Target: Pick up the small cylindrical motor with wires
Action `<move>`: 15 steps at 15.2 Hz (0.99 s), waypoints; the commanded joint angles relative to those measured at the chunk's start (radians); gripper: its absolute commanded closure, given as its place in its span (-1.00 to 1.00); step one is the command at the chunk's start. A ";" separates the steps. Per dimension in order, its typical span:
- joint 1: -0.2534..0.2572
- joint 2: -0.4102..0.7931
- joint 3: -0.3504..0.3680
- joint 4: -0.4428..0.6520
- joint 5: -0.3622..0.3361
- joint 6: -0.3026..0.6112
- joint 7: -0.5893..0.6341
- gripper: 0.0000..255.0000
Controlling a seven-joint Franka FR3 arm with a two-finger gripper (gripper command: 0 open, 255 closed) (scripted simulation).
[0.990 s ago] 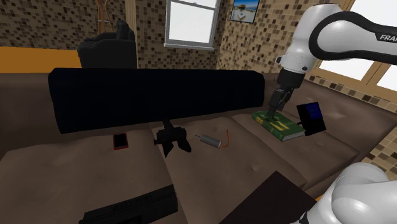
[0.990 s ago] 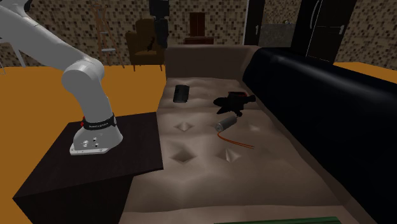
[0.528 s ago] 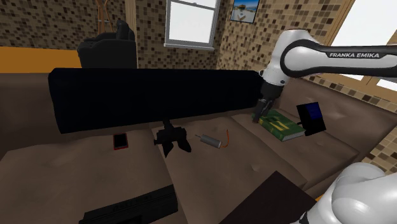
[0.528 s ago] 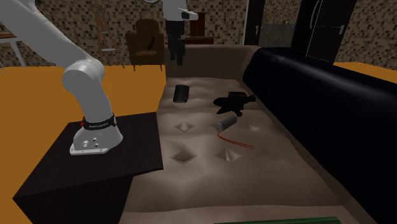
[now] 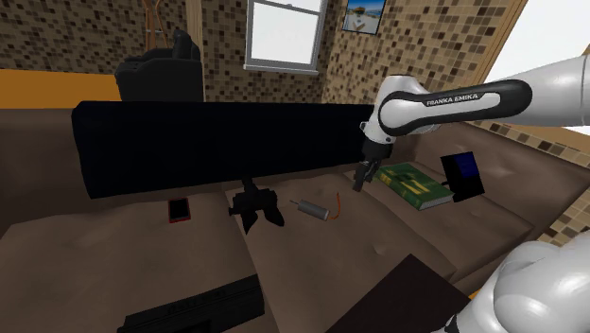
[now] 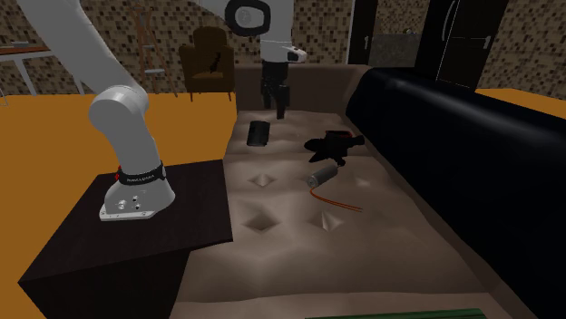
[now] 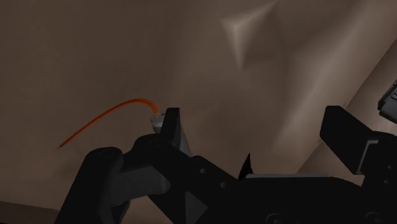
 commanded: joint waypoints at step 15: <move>-0.009 0.629 -0.020 0.306 0.134 0.286 -0.258 -1.00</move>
